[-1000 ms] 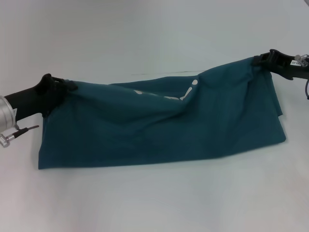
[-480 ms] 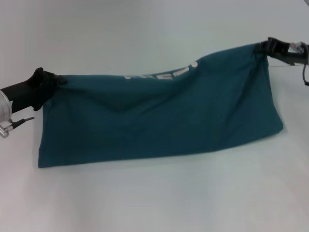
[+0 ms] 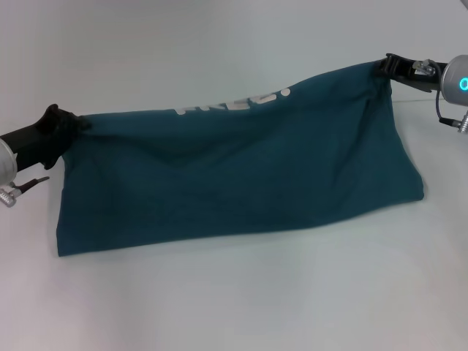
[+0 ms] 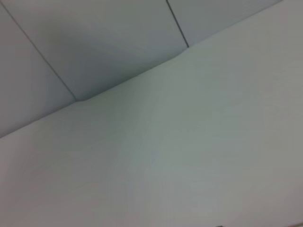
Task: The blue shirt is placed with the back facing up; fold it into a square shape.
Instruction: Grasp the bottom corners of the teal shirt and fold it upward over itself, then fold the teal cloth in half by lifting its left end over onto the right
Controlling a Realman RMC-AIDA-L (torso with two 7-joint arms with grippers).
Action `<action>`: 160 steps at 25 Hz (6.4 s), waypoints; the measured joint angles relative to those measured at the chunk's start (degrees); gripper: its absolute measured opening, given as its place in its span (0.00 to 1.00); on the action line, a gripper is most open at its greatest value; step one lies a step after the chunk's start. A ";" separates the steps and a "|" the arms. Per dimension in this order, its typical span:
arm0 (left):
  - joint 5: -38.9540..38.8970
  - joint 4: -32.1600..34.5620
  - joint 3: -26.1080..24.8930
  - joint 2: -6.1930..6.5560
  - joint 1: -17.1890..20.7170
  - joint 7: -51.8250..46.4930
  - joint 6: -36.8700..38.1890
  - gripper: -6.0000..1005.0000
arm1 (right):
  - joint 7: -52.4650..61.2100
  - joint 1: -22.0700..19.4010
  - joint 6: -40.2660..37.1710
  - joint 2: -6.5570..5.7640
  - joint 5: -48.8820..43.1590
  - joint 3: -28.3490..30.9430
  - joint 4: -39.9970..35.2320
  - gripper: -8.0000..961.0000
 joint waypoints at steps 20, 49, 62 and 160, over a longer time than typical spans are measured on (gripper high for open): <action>0.37 -0.02 0.19 -0.54 -0.49 0.25 -1.39 0.09 | -0.01 -0.43 1.81 -0.11 0.00 -0.08 0.62 0.12; -1.42 -1.45 -0.12 -0.91 0.39 2.88 -2.54 0.64 | 2.32 -1.28 -8.64 -5.76 -3.92 1.97 2.26 0.68; -2.28 4.26 -0.58 -2.39 9.05 9.28 16.77 0.72 | -10.02 -23.28 -44.18 -0.51 16.75 7.83 -7.28 0.74; 9.75 -1.99 -7.17 -0.15 11.10 -10.13 14.89 0.69 | -13.33 -28.21 -48.21 -1.21 16.23 9.68 -2.34 0.73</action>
